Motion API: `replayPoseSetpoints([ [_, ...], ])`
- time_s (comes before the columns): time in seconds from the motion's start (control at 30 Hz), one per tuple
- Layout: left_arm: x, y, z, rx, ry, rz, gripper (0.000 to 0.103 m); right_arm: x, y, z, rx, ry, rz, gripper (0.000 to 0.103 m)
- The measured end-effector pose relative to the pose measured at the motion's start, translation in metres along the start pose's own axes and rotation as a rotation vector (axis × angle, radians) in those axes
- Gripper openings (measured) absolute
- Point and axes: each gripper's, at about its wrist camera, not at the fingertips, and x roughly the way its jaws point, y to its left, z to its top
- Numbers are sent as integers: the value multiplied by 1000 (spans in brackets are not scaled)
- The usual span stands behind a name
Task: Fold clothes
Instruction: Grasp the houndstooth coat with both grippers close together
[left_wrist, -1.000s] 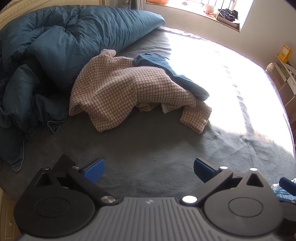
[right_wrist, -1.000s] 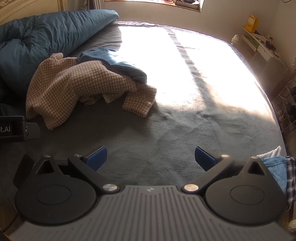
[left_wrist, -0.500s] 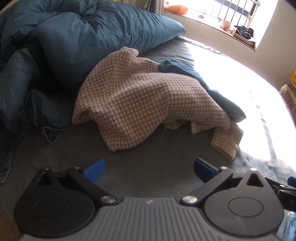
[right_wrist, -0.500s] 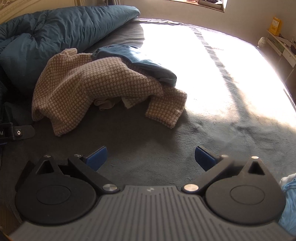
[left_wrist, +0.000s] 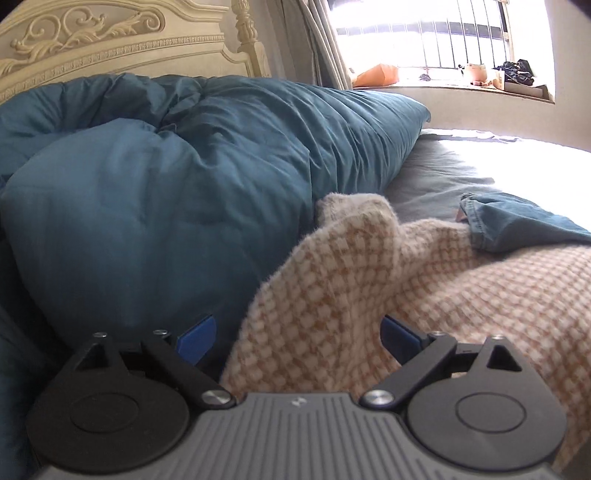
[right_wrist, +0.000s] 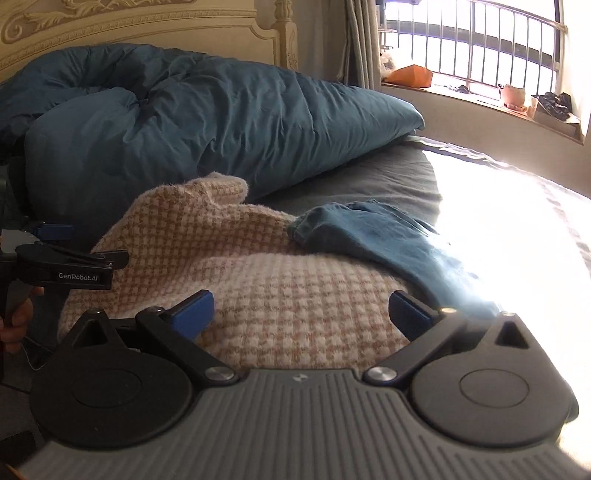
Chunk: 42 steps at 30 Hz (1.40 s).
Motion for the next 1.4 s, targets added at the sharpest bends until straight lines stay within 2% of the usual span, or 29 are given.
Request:
replayPoseSetpoints([
  [0.1,24,-4,12,40,-17,-10,86,39,0,19,-8,37,22,99],
  [0.17,37,-12,17,100,-27,-35,86,54,-4,25,27,47,26,98],
  [0.27,58,-29,16,208,24,-57,86,61,-11,22,78,54,30,98],
  [0.33,67,-38,12,268,50,-42,66,63,-14,16,97,64,34,98],
  [0.37,69,-40,10,271,51,-48,61,63,-15,13,101,69,35,98],
  [0.43,65,-40,7,257,33,-67,37,60,-17,8,96,68,37,96],
  [0.53,51,-42,0,272,-8,-89,19,51,-21,8,88,45,51,92],
  [0.63,31,-43,-7,271,-59,-126,17,44,-30,20,138,33,105,80],
  [0.77,10,-44,-14,249,-94,-189,16,55,-32,50,241,75,245,78],
  [0.83,1,-43,-16,215,-100,-220,16,73,-24,65,297,139,325,80],
  [0.9,-8,-44,-18,190,-107,-248,16,98,-13,78,350,233,363,81],
  [1.07,-32,-55,-35,215,-132,-303,15,145,13,74,403,451,329,80],
  [1.1,-35,-57,-38,218,-133,-308,15,147,15,68,416,472,319,75],
  [1.17,-44,-59,-42,218,-135,-317,15,141,15,57,438,472,314,42],
  [1.23,-58,-57,-46,197,-138,-350,15,119,12,45,451,449,347,27],
  [1.27,-68,-58,-49,192,-144,-372,15,108,10,38,458,436,366,21],
  [1.4,-121,-70,-63,238,-195,-457,15,48,-7,15,493,374,438,16],
])
